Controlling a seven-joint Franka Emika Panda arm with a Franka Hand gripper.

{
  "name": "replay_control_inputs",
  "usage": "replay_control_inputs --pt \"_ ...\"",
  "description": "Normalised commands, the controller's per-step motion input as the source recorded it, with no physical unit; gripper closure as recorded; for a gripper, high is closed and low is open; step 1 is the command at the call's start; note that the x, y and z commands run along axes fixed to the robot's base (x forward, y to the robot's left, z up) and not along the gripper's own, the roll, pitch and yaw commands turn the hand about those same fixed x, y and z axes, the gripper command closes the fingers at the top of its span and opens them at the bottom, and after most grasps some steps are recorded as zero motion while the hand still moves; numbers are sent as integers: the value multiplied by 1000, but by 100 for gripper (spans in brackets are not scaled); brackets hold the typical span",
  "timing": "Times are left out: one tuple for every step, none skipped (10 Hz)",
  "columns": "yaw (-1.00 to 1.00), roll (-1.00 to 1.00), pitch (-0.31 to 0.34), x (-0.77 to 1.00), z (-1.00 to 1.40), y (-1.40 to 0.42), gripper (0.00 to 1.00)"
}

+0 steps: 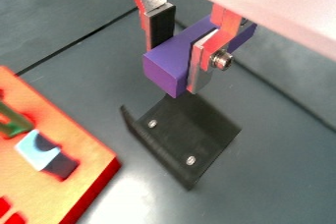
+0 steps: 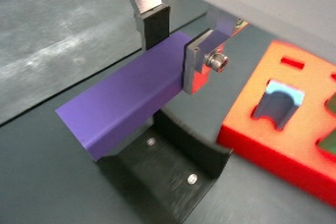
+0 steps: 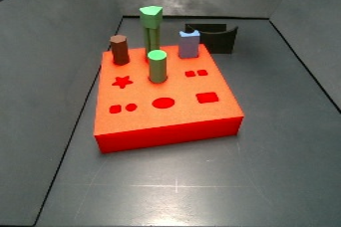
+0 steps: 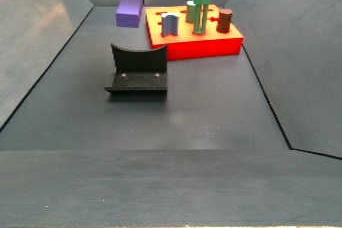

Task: Pick up the rectangle object. Move up. Place the rectangle object on the fixture. Regrasp the rectangle object. Move to above the board. Insert the rectangle object.
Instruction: Place the rectangle object on the fixture.

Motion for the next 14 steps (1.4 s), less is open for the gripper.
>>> replay_control_inputs --pt "-14 -1000 76 17 -1 -17 100" --pt "-18 -1000 83 29 2 3 100" --pt "-32 -1000 96 52 -2 25 100" --pt "-44 -1000 107 68 -14 34 100" --pt "-63 -1000 128 84 -18 39 100" --pt "-75 -1000 135 87 -17 43 100" --pt "-106 -1000 146 86 -19 45 100" --pt "-121 -892 136 85 -23 47 100" --pt "-131 -662 106 82 -21 47 100" --pt "-132 -546 91 84 -22 48 100" --pt "-126 -279 61 79 -17 40 100" --pt "-120 -213 47 74 -12 33 100" --pt "-133 -1000 261 127 -1000 134 100" --pt "-142 -1000 250 132 -1000 140 100"
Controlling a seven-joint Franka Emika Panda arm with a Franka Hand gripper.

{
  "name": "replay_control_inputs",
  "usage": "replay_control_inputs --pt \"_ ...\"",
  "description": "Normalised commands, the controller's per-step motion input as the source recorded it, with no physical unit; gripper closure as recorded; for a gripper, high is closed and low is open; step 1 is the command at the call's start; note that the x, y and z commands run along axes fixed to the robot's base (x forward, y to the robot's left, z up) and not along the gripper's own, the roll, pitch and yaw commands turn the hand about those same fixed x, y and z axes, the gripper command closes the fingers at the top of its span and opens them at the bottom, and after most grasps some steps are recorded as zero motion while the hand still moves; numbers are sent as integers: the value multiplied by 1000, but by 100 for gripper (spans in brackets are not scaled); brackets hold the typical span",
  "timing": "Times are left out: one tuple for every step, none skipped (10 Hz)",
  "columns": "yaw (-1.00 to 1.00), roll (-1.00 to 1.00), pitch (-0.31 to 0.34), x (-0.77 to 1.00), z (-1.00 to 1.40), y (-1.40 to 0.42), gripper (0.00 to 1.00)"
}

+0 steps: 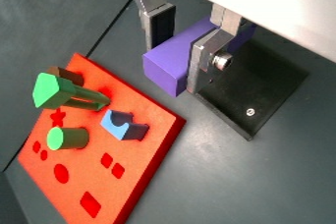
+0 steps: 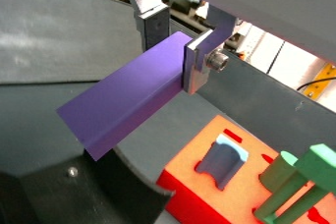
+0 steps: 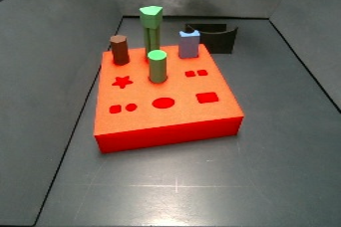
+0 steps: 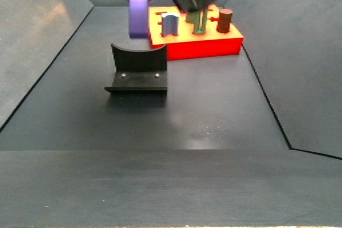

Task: Pick up the rectangle object. Move up. Place the rectangle object on the fixture. Regrasp the rectangle object. Move to above the board. Insert the rectangle object.
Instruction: Place the rectangle object on the fixture.

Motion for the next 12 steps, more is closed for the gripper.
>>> replay_control_inputs --pt "-191 -930 252 156 -1000 141 100" --pt "-205 -833 228 169 -1000 138 100" --pt "-236 -570 145 190 -1000 139 100" --pt "-245 -462 113 195 -1000 141 100" --pt "-233 -274 63 198 -1000 138 100" --pt "-208 -186 10 201 -1000 137 100" --pt "-186 -174 -20 179 -861 125 100" --pt "-166 -173 -32 159 -732 108 100" --pt "-128 -160 -43 127 -494 83 100" --pt "-97 -122 -53 99 -407 110 100" --pt "-73 -117 -58 78 -399 115 100" --pt "-60 -116 -57 78 -399 115 100"
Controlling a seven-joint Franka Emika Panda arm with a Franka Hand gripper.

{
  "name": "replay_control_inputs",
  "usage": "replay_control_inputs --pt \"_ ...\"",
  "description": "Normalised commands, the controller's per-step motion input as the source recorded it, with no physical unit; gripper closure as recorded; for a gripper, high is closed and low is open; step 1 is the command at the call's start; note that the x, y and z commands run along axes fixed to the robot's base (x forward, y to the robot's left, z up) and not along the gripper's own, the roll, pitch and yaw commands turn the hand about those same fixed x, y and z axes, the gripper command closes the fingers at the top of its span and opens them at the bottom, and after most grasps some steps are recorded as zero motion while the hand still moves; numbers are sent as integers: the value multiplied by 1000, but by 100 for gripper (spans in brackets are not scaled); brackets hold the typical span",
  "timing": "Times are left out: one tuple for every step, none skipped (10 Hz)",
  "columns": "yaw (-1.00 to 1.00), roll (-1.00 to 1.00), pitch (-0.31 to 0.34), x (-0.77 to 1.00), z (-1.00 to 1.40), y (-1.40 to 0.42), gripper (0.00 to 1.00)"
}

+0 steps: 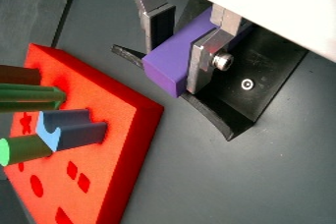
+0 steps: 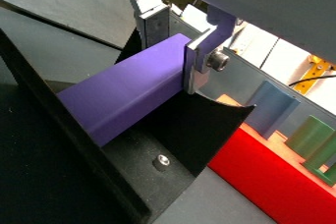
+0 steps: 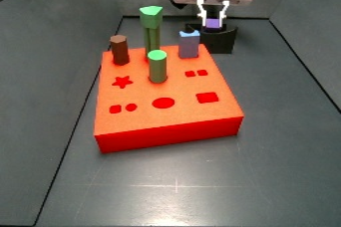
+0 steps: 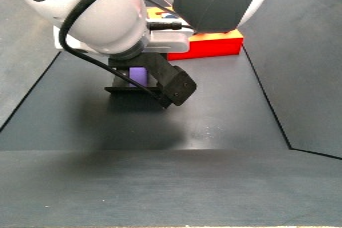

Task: Pick up the rectangle object. Move up. Place the rectangle object on the fixture. Regrasp the rectangle object. Move to above the board. Insert the rectangle object.
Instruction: Place the rectangle object on the fixture, then regrasp the rectangle object.

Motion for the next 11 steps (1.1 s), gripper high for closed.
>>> replay_control_inputs --pt "-50 -114 -54 77 -400 114 100" --pt "0 0 0 0 -167 -500 100" --pt "0 0 0 0 0 0 0" --pt "-3 4 -9 0 1000 0 0" --pt "2 14 -7 -4 1000 1 0" --pt "11 33 5 -18 1000 -5 0" --pt "16 47 11 -27 1000 -6 0" --pt "17 54 27 -34 1000 -5 0" --pt "12 53 51 -35 886 -2 0" --pt "7 51 68 -30 711 2 0" --pt "-5 46 73 -23 468 4 0"
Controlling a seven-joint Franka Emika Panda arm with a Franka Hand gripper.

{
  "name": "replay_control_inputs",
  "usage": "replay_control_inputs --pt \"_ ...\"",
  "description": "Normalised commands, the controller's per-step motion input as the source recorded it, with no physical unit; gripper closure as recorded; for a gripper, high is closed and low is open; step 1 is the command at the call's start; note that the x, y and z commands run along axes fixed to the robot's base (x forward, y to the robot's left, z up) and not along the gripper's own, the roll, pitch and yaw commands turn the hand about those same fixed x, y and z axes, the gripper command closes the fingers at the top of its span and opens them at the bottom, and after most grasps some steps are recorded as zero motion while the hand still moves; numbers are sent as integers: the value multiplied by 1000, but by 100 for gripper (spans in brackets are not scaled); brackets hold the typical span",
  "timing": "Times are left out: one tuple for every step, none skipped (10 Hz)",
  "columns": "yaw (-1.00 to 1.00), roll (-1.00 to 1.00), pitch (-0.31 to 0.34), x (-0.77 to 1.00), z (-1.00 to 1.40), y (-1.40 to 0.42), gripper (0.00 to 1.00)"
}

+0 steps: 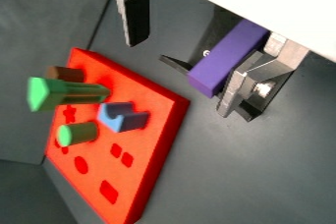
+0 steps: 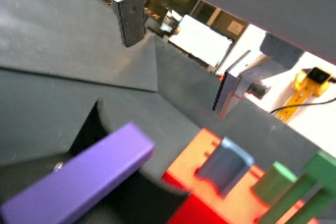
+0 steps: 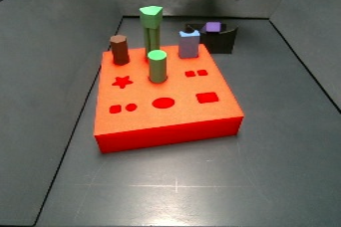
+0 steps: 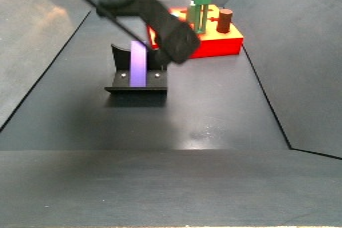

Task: Pick up the rectangle object. Move up. Place the rectangle object on the fixture. Regrasp the rectangle object. Move to above the board. Insert the rectangle object.
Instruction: Regrasp the rectangle object.

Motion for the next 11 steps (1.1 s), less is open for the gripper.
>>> replay_control_inputs --pt "-13 42 72 -27 282 5 0" --pt "31 1000 57 -124 763 -771 0" --pt "31 1000 56 -112 671 -757 0" --pt "30 1000 43 -119 506 -604 0" --pt "29 1000 36 -120 320 -451 0" --pt "29 1000 33 -106 185 -346 0" --pt "28 1000 31 -46 42 -77 0" --pt "28 1000 32 -32 21 -14 0" --pt "28 1000 30 -15 -8 -16 0" --pt "28 1000 27 -20 -2 -18 0" --pt "28 1000 22 -36 12 -17 0"
